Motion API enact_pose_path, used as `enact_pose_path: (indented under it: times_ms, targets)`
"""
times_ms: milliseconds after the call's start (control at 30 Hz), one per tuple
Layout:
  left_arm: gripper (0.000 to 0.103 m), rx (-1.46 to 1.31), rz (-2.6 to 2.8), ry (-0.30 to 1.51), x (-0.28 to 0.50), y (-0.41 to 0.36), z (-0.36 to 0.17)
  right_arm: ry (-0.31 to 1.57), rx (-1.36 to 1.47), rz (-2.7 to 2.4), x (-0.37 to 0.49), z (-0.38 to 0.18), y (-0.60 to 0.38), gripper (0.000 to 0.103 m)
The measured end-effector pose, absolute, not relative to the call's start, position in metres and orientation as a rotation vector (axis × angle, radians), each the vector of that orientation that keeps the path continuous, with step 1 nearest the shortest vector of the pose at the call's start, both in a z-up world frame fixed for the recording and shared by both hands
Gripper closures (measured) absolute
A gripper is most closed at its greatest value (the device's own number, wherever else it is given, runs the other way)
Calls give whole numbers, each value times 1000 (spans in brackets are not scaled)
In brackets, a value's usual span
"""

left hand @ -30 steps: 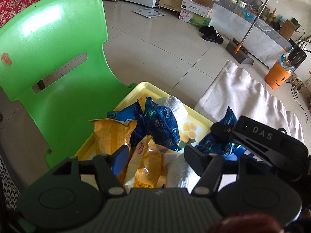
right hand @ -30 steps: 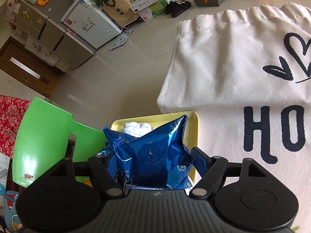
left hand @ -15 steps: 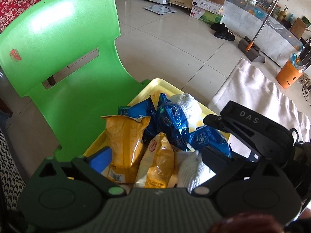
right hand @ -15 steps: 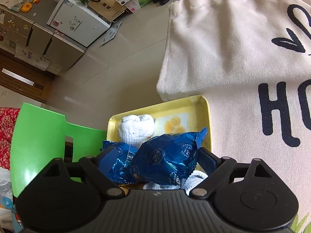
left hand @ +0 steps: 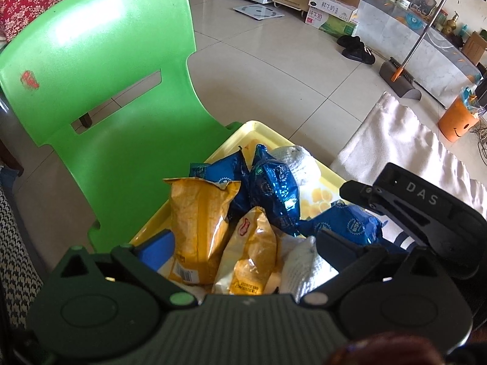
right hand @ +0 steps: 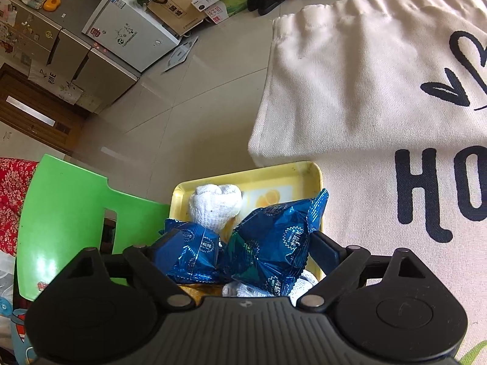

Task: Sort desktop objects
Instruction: 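Open left gripper over the tray while right gripper lowers the blue packet onto it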

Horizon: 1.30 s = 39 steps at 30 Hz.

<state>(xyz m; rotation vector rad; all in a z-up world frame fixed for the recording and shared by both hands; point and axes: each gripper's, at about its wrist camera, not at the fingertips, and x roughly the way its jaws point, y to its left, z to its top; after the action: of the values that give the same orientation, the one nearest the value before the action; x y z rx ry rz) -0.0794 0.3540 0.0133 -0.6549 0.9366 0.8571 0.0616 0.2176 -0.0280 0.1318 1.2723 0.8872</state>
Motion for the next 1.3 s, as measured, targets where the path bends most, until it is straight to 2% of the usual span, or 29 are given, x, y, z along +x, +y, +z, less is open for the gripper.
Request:
enact_pose_path:
  times_ms: [267,500,900,1067,1300]
  targets:
    - [1,-700,829,885,-88,359,24,1246,136,908,53,-12,209,13]
    - [1,-745,842,843,-104,367,32,1314,227,862,55,-23,193,13]
    - [1,-750,817,915,-104,362,26,1312,194,817,60,-42,216,13]
    - [1,-737,816,934,-101,363,24,1372,270,901,57,-56,232,13]
    - [1,-700,839,924,-104,364,28,1338,176,908,43,-43,234,13]
